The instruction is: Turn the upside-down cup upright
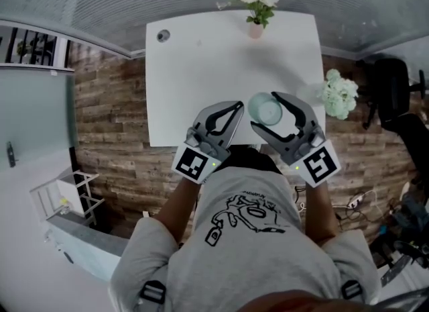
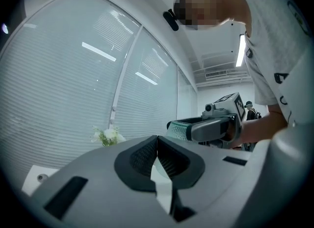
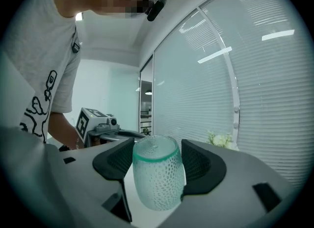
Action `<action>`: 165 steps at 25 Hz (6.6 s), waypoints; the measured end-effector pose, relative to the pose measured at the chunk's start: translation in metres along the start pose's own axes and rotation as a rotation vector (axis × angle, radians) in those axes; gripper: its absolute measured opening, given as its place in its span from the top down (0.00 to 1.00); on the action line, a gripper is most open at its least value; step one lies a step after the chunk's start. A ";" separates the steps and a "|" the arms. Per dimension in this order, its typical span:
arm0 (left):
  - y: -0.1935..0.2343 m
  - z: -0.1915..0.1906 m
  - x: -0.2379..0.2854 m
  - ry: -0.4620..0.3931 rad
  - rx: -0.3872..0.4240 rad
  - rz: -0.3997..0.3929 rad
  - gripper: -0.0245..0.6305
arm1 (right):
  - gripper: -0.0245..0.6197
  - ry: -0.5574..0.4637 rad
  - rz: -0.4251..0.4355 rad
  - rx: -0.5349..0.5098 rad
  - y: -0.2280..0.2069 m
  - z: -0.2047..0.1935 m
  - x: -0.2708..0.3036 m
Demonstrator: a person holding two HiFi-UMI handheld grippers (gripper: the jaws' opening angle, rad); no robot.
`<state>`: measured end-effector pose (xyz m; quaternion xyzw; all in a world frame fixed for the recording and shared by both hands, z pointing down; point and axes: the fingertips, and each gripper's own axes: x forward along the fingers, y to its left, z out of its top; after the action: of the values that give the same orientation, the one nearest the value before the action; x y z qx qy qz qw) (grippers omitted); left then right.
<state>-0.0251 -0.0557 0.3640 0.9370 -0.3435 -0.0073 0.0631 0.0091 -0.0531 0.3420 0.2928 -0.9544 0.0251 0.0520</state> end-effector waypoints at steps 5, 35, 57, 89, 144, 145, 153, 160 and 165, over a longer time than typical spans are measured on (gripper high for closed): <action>-0.003 0.013 -0.002 -0.008 0.006 -0.004 0.96 | 0.47 -0.014 0.003 -0.017 0.002 0.020 -0.002; -0.005 0.059 0.000 -0.088 0.056 -0.010 0.96 | 0.47 -0.055 0.038 -0.034 0.004 0.076 -0.008; 0.004 0.049 -0.003 -0.059 0.052 0.008 0.96 | 0.47 -0.120 -0.048 0.230 -0.026 0.054 -0.004; 0.000 0.048 -0.016 -0.044 0.049 -0.002 0.96 | 0.47 -0.428 -0.181 0.890 -0.069 0.022 -0.015; -0.055 0.027 0.028 0.053 0.013 -0.303 0.87 | 0.47 -0.643 -0.138 1.256 -0.083 0.000 -0.035; -0.056 0.027 0.029 0.056 0.005 -0.313 0.88 | 0.47 -0.650 -0.133 1.258 -0.083 0.000 -0.035; -0.064 0.027 0.029 0.055 -0.055 -0.369 0.92 | 0.47 -0.690 -0.095 1.253 -0.083 0.002 -0.039; -0.067 0.028 0.029 0.066 -0.078 -0.392 0.94 | 0.47 -0.712 -0.038 1.250 -0.082 0.003 -0.039; -0.067 0.031 0.029 0.057 -0.077 -0.402 0.94 | 0.47 -0.721 -0.026 1.243 -0.081 0.009 -0.039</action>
<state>0.0383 -0.0267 0.3253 0.9834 -0.1473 -0.0062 0.1058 0.0859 -0.0993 0.3303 0.2695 -0.7179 0.4648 -0.4426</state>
